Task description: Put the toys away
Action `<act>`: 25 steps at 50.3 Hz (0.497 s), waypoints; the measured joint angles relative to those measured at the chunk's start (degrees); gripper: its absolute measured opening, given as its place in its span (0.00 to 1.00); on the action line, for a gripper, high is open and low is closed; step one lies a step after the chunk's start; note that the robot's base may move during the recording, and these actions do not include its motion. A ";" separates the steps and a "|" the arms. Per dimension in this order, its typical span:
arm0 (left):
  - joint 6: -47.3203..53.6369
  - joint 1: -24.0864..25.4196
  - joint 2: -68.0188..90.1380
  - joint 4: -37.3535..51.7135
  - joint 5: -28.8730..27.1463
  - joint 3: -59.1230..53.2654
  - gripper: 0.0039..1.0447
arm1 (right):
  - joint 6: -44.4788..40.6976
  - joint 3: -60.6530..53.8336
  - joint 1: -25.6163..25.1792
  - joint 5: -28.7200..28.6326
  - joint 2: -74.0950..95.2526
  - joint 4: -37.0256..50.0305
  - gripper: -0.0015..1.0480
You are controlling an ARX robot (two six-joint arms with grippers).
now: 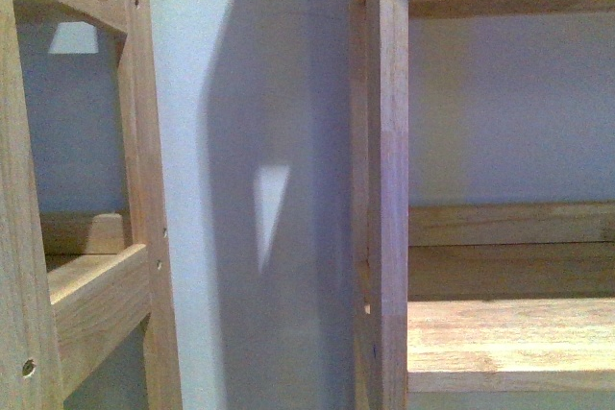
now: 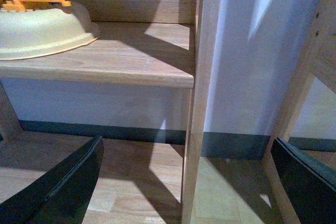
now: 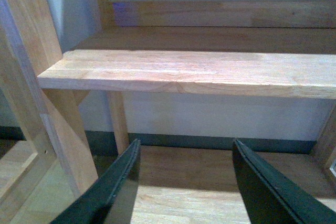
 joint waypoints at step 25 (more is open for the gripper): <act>0.00 0.00 0.00 0.00 0.00 0.00 0.95 | -0.07 0.00 0.00 0.00 -0.02 0.00 1.00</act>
